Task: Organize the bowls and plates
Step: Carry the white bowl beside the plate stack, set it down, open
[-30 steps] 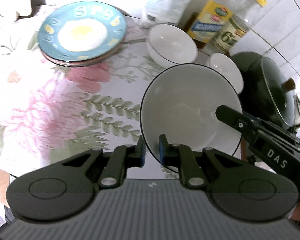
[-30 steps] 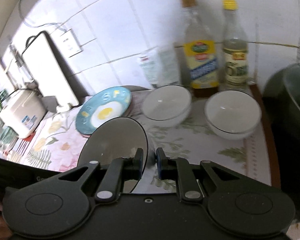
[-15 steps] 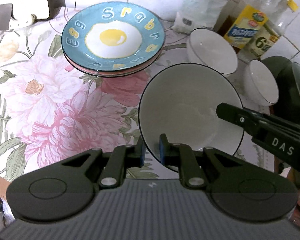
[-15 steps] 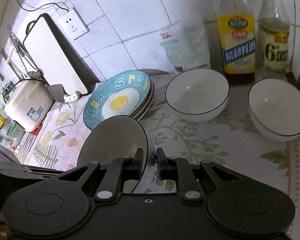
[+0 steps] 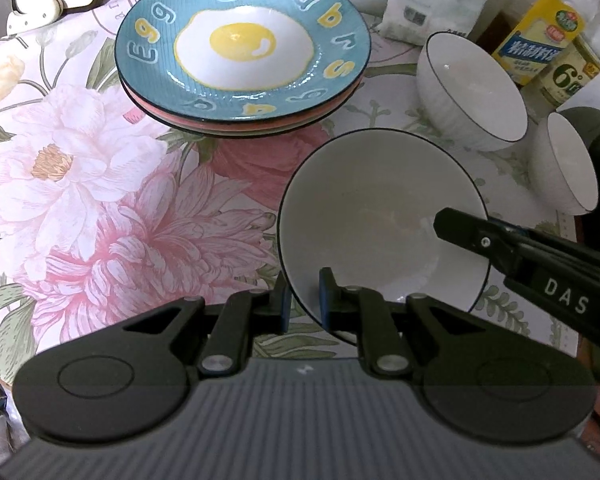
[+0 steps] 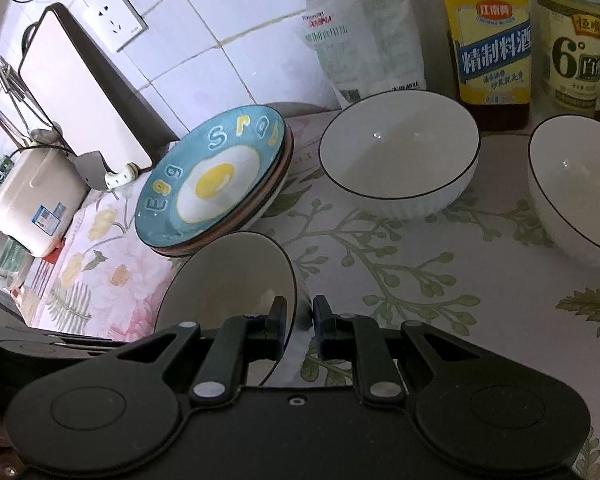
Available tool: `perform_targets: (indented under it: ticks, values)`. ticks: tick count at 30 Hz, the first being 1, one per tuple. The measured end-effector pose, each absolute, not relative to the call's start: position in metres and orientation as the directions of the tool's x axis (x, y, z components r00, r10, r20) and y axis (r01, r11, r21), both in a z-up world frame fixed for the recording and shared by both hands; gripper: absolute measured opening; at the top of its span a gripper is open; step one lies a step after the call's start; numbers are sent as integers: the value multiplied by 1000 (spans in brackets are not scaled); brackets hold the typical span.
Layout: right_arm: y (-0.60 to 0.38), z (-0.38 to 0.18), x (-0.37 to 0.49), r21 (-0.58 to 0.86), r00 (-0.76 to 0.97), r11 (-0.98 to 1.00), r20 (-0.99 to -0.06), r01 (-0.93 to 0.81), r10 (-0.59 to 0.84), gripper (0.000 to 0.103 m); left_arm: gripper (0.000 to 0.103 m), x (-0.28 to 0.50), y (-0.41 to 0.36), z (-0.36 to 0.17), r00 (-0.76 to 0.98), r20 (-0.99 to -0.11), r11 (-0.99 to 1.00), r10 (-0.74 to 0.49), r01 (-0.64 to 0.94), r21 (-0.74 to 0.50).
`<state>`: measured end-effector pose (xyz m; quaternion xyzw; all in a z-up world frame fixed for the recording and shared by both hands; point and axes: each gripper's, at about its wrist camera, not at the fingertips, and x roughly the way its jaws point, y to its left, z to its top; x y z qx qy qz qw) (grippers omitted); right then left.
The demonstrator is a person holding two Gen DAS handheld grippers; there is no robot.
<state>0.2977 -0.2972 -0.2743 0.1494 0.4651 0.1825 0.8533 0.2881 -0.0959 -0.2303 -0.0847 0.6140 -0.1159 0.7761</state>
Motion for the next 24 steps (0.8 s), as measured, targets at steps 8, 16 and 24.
perform_targets:
  ticks: [8, 16, 24]
  values:
    - [-296, -272, 296, 407, 514, 899, -743, -160, 428, 20, 20, 284, -97, -227, 207, -934, 956, -291, 88, -279]
    - [-304, -239, 266, 412, 535, 891, -717, -191, 447, 23, 42, 265, -88, -189, 184, -935, 949, -304, 143, -280]
    - [-308, -196, 223, 422, 575, 890, -689, -175, 440, 40, 48, 237, -87, -143, 178, -933, 934, -312, 237, -267]
